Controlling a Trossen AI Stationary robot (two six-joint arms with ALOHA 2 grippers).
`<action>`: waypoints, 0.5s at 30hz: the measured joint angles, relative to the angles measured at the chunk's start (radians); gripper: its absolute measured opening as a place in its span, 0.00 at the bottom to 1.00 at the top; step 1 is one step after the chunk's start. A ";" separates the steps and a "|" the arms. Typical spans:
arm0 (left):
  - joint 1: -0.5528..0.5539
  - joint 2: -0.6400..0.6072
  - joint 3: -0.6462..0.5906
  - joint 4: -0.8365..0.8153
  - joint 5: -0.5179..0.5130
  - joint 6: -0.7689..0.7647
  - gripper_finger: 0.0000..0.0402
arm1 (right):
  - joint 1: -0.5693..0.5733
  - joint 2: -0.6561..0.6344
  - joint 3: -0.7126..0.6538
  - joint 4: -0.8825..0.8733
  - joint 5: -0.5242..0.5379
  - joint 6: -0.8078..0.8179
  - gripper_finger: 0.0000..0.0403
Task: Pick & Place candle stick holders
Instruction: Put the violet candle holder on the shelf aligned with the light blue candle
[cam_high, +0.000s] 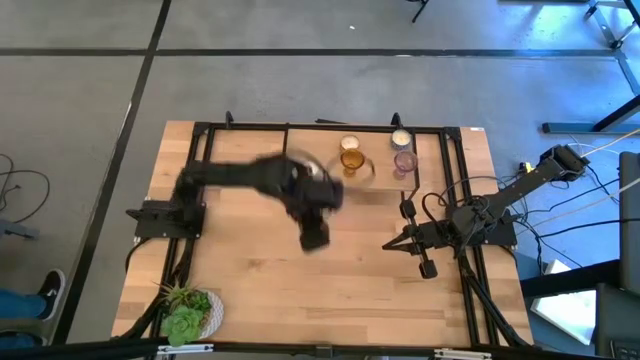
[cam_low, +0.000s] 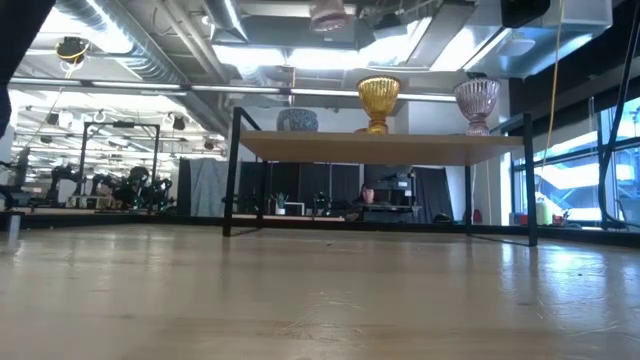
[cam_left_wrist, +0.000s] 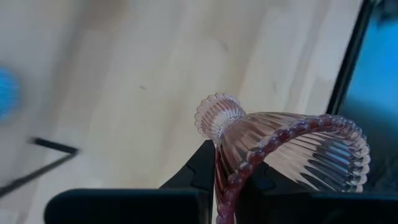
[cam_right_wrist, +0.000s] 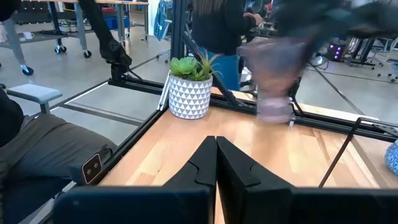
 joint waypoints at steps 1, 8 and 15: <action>0.034 -0.039 -0.028 0.036 0.011 -0.010 0.05 | 0.000 0.000 0.000 -0.001 0.000 0.000 0.01; 0.253 -0.152 -0.117 0.012 -0.012 0.006 0.05 | 0.000 0.001 0.000 -0.010 0.000 0.001 0.01; 0.406 -0.147 -0.117 0.031 0.010 0.110 0.05 | -0.002 0.001 0.000 -0.008 0.006 0.002 0.01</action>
